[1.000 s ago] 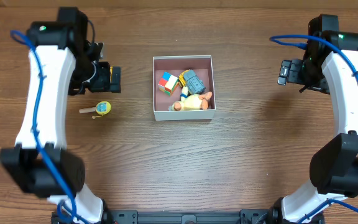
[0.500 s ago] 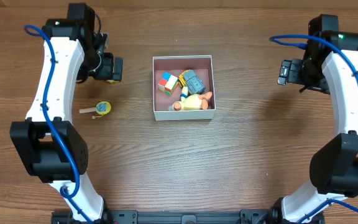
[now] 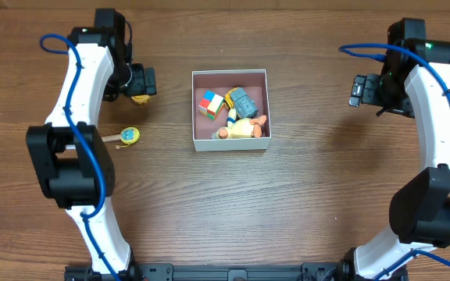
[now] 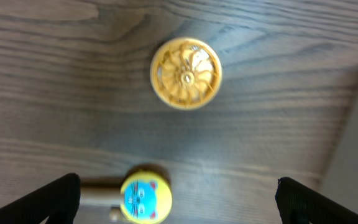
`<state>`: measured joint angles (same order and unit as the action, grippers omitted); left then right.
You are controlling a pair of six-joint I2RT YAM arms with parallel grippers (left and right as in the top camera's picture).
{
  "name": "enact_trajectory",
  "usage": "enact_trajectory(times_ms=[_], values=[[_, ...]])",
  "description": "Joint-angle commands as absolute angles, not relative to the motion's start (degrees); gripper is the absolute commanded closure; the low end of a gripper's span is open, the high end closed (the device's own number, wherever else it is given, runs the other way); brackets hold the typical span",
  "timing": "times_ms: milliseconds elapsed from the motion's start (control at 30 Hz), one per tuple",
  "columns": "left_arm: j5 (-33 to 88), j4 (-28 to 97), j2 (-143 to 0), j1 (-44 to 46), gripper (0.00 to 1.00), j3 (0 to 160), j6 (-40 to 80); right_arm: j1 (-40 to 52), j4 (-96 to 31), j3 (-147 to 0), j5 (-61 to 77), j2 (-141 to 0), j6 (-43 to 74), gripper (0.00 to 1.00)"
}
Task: Pack container
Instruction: 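Move the left gripper forward over the yellow round wheel toy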
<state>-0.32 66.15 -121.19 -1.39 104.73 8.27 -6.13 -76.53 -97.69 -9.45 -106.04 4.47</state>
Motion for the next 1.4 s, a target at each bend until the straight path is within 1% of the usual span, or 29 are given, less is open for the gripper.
enact_trajectory(times_ms=[0,333,833,1367], values=[[-2.0,64.1,-122.7,-1.7,0.00,105.9,8.7,-6.2,-76.3,-97.9,-10.3,-105.4,4.5,0.00],[-1.9,57.4,-124.0,-1.9,0.00,105.9,6.4,-6.2,-76.3,-97.9,-10.3,-105.4,4.5,0.00],[-2.1,53.9,-127.7,-2.4,0.00,105.9,6.4,-6.2,-76.3,-97.9,-10.3,-105.4,4.5,0.00],[-1.9,53.3,-132.3,-2.6,0.00,105.9,4.4,-6.2,-76.3,-97.9,-10.3,-105.4,4.5,0.00]])
